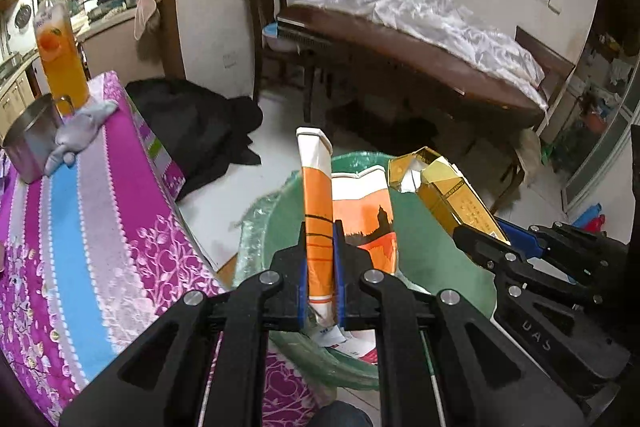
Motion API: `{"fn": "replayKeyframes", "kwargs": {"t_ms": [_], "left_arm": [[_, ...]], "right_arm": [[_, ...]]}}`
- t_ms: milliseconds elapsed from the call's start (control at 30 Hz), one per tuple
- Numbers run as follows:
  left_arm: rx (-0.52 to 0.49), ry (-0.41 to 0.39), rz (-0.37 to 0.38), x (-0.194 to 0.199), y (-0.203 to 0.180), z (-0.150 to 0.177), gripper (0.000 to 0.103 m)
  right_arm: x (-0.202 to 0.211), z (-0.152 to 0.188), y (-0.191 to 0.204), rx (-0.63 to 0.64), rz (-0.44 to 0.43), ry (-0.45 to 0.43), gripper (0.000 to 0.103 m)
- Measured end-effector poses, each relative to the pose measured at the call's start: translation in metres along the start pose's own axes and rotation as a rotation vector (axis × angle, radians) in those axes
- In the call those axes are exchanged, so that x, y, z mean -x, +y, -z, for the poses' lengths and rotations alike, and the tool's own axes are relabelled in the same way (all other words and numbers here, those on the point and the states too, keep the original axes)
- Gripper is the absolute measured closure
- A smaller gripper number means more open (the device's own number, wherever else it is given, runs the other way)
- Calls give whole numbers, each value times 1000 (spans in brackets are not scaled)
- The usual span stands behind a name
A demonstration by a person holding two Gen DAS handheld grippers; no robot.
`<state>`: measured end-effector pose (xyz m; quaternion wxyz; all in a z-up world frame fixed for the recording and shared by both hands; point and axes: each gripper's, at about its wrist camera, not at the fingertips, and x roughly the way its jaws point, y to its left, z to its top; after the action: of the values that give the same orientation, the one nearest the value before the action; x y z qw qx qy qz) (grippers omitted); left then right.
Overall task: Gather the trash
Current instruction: 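Carry the orange packet and gold box over the green bin with both tools, then open both tools to drop the packet and gold box into the bin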
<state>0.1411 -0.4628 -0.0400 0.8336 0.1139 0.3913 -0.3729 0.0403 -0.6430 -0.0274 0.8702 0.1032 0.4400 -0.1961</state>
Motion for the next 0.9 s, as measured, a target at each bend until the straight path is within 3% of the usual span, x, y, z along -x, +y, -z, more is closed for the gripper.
{"fn": "replayKeyframes", "kwargs": {"t_ms": [300, 700, 733, 767, 800, 900], "left_arm": [[0, 60, -9, -15, 0, 0, 94], [9, 51, -19, -16, 1, -6, 93], [10, 52, -24, -16, 1, -6, 84], [10, 50, -31, -16, 2, -6, 65], [11, 41, -41, -15, 2, -6, 49], [12, 28, -56, -12, 5, -6, 46]], "right_arm": [[-19, 6, 2, -2, -5, 67, 83], [-12, 8, 5, -7, 0, 46, 83], [-10, 8, 4, -14, 4, 38, 78], [-9, 8, 2, -18, 4, 34, 68], [-8, 8, 1, -21, 5, 28, 66], [-4, 8, 0, -24, 10, 17, 66]]}}
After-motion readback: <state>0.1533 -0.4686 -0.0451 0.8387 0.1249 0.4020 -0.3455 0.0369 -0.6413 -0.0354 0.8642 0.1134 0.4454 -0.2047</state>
